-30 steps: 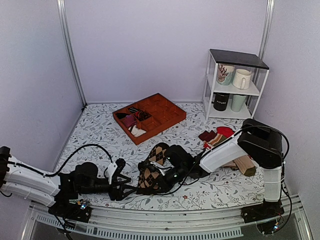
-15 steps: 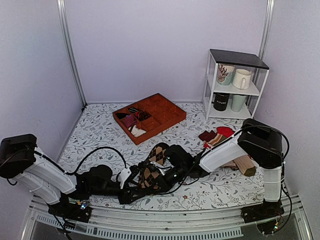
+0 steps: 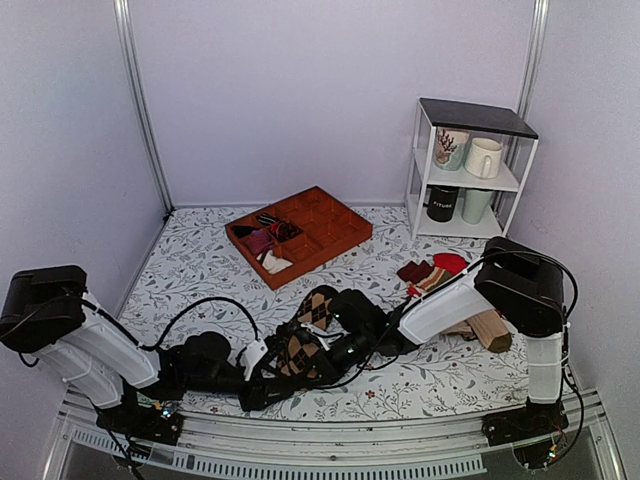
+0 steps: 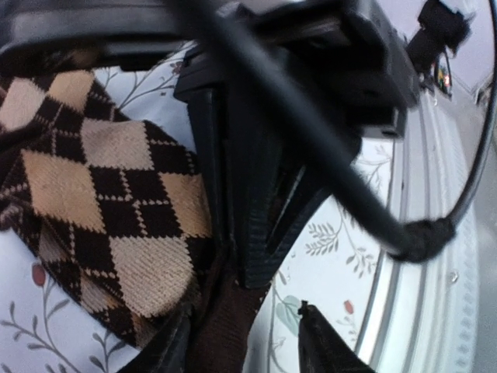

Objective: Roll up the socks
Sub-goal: Roll a pair of socks at the center of the board.

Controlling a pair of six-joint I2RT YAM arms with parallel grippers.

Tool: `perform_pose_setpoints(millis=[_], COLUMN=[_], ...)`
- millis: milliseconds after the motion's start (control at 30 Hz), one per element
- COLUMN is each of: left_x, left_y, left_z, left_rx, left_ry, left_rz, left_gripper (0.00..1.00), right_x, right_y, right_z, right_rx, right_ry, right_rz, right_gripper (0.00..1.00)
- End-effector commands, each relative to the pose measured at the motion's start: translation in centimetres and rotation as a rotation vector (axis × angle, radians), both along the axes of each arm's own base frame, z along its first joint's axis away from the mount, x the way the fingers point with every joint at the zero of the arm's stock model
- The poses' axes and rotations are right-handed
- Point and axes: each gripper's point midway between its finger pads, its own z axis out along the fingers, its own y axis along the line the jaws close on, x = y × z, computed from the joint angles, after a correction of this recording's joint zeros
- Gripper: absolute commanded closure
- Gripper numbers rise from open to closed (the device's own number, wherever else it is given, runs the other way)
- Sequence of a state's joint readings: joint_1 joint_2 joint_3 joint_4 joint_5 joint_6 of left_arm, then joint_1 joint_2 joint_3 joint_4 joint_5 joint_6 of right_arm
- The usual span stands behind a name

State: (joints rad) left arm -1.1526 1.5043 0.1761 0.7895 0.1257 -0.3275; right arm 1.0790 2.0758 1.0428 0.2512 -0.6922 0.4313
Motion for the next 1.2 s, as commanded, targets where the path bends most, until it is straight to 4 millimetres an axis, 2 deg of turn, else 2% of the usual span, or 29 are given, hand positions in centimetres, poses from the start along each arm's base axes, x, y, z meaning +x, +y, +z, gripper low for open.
perform_pose_setpoints(millis=[0,33,67,200,300,367,500,600,667,733,767,833,900,1000,1167], left_x=[-0.4,-0.5,-0.5,-0.5,-0.8,-0.8,-0.7,-0.4,-0.5,-0.8,-1.0,-1.2,-1.6,-1.9,-2.2], left_y=[-0.8,-0.8,-0.8,-0.8,-0.9,-0.7,0.1,1.2,1.9,2.5,2.7,3.0,3.3,4.0,4.7], left_z=[0.9,1.1,1.2,0.8,0.2,-0.4,-2.1,-3.8,-4.7,-5.5,-5.8,-6.4,-6.9,-7.5,-7.9], left_rx=[-0.039,-0.046,-0.048,-0.03,-0.016,0.003,0.063,0.128,0.147,0.16,0.166,0.179,0.197,0.224,0.251], left_ry=[-0.014,-0.02,-0.024,-0.012,0.01,0.032,0.09,0.155,0.21,0.263,0.291,0.33,0.364,0.394,0.42], left_rz=[-0.031,-0.034,-0.038,-0.037,-0.046,-0.037,0.014,0.091,0.138,0.17,0.184,0.199,0.212,0.234,0.241], left_gripper=[0.47,0.48,0.53,0.82,0.89,1.0,1.0,1.0,1.0,1.0,1.0,1.0,1.0,1.0,1.0], right_x=[-1.8,-1.8,-1.8,-1.9,-1.9,-2.0,-1.9,-1.1,0.1,1.1,1.7,1.2,-0.1,-1.3,-2.7], right_y=[-3.3,-3.4,-3.3,-3.4,-3.4,-3.3,-3.0,-2.5,-2.1,-1.8,-1.9,-3.2,-3.8,-3.4,-2.6], right_z=[-5.6,-5.7,-5.7,-5.7,-5.7,-5.7,-5.1,-3.3,-1.1,2.1,4.5,6.6,8.0,7.2,5.0], right_rx=[-0.212,-0.214,-0.213,-0.214,-0.213,-0.211,-0.191,-0.145,-0.076,0.043,0.119,0.226,0.321,0.321,0.286], right_ry=[0.096,0.096,0.096,0.101,0.104,0.107,0.094,0.024,-0.091,-0.239,-0.328,-0.517,-0.718,-0.947,-1.09], right_rz=[-0.009,-0.009,-0.009,-0.006,-0.004,-0.001,0.007,0.001,-0.013,-0.027,-0.053,-0.044,0.001,0.12,0.261], right_gripper=[0.96,0.96,0.96,0.96,0.96,0.95,0.89,0.74,0.68,0.64,0.62,0.57,0.48,0.45,0.45])
